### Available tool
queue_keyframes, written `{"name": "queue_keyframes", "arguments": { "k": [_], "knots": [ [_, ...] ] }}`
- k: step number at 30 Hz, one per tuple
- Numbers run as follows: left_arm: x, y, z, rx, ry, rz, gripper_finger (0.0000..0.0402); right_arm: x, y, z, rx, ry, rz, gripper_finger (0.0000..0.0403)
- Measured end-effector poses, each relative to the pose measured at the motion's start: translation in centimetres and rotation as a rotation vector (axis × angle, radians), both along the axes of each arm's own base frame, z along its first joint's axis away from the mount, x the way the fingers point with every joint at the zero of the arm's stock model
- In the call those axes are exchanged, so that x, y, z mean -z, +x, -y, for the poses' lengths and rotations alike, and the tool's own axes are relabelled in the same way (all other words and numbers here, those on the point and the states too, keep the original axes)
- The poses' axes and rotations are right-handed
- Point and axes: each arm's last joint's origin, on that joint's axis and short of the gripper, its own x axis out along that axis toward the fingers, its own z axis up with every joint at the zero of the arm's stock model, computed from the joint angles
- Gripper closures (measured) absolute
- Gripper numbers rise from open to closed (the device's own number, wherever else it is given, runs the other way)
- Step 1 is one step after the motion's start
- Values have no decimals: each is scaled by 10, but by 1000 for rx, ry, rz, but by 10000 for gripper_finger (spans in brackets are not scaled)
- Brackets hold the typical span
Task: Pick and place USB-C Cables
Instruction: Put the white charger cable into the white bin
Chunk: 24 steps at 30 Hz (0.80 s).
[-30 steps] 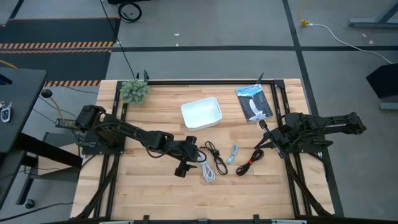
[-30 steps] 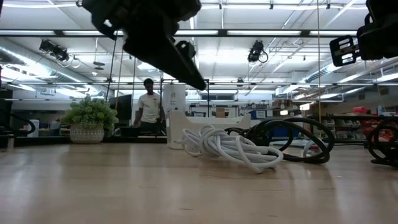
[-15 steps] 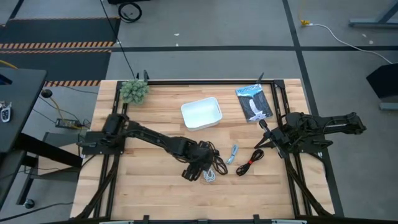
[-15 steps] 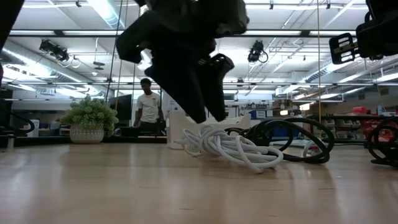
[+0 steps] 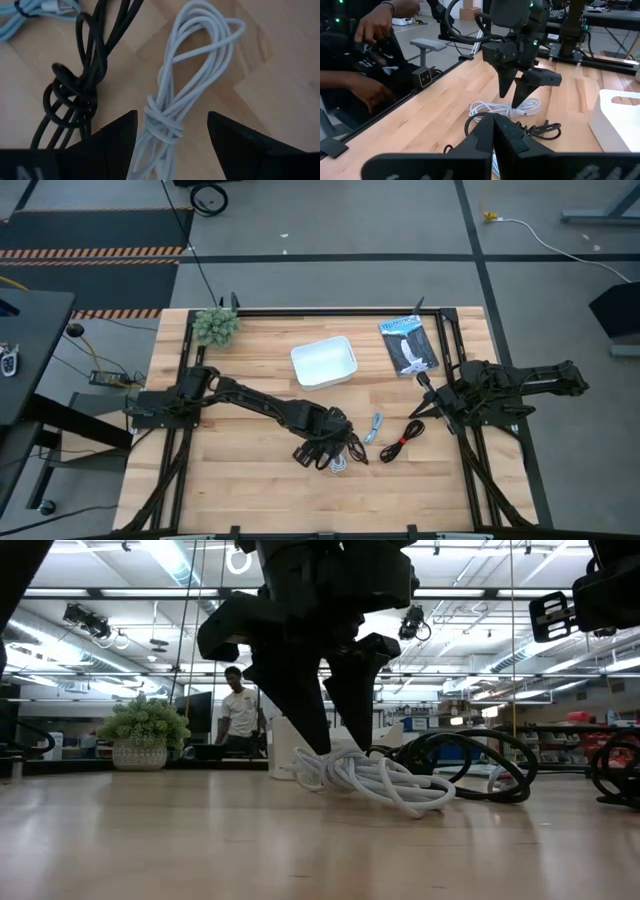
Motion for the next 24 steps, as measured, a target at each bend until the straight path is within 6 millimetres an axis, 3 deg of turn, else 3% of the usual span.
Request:
{"name": "queue_keyframes", "arguments": {
  "k": [13, 24],
  "knots": [
    [28, 1, -4, 20, 32, -98, 155, -3, 1, 0, 1, 2, 29, 387],
    [28, 2, -4, -8, 24, -94, 220, -4, 1, 0, 1, 3, 45, 387]
  ]
}}
